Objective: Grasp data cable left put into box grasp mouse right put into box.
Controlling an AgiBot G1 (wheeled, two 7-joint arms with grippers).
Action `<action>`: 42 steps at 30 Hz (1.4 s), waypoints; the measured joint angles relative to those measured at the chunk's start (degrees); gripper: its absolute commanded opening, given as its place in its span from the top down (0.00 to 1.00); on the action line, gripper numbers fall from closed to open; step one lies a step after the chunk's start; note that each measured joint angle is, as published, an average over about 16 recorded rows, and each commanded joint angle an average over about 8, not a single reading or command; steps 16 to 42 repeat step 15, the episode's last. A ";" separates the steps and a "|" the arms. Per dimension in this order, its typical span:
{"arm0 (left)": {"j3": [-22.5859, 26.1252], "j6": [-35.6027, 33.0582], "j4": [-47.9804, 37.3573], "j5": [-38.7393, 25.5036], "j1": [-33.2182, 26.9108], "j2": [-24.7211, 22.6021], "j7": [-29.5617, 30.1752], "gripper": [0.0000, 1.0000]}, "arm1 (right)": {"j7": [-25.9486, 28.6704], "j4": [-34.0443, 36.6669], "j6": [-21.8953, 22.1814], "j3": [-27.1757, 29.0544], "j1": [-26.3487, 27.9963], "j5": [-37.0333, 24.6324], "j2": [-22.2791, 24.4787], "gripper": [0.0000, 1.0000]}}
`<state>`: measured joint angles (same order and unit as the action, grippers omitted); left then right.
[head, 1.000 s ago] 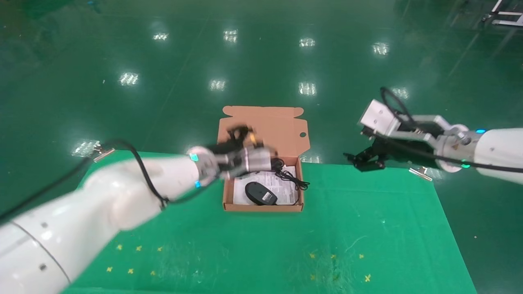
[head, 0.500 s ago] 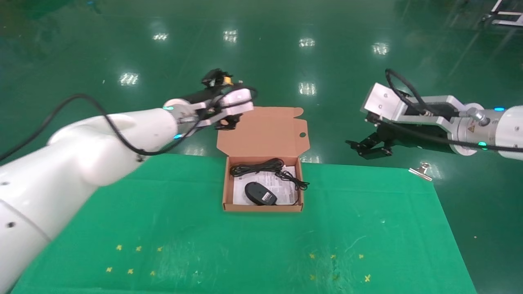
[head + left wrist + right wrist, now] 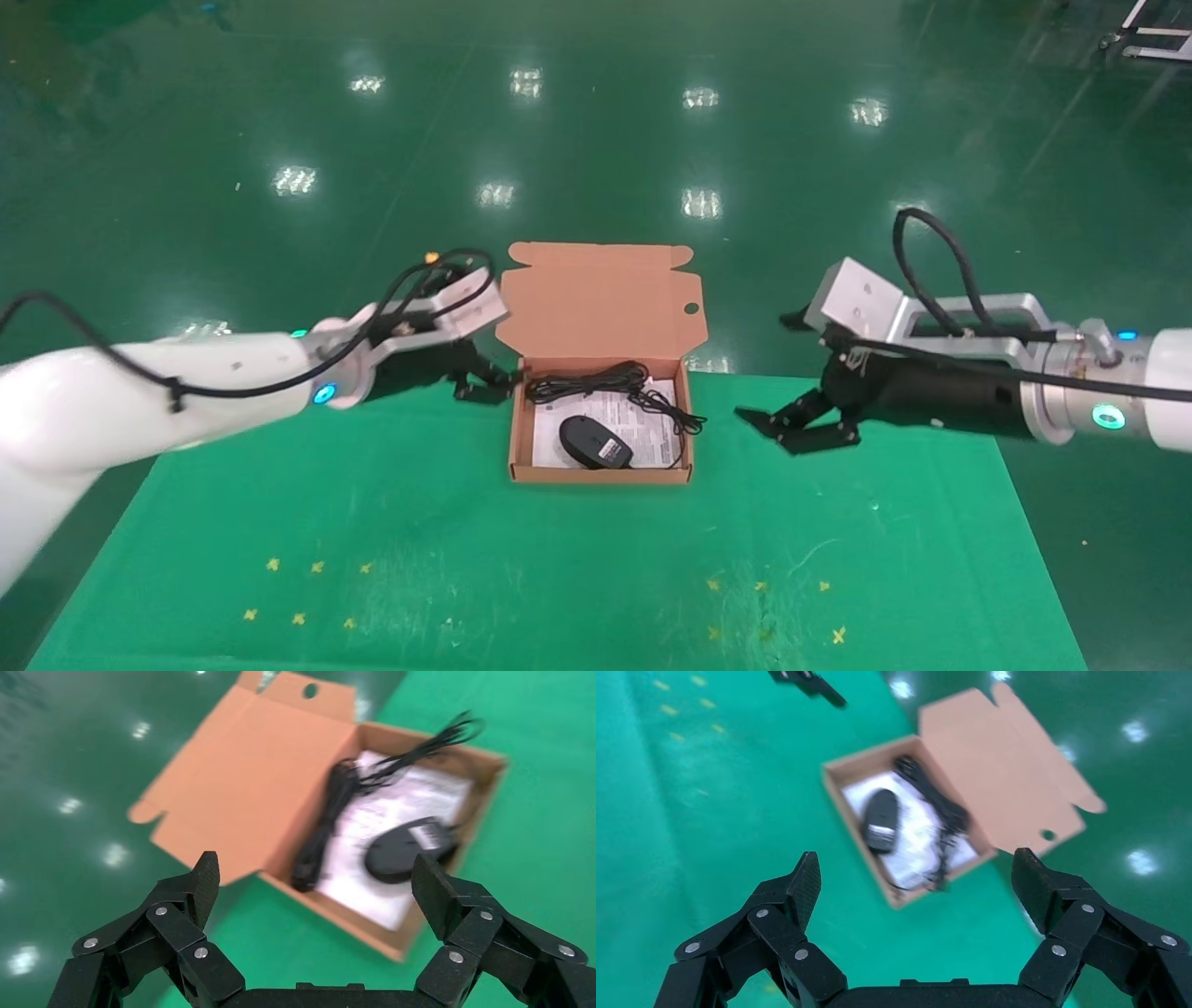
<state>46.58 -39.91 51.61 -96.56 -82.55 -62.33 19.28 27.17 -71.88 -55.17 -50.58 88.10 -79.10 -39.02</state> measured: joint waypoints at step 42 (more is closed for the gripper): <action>-8.73 -13.08 6.28 15.63 5.99 7.80 -2.44 0.00 | -4.69 -0.48 -8.71 9.87 -7.58 10.63 1.14 0.00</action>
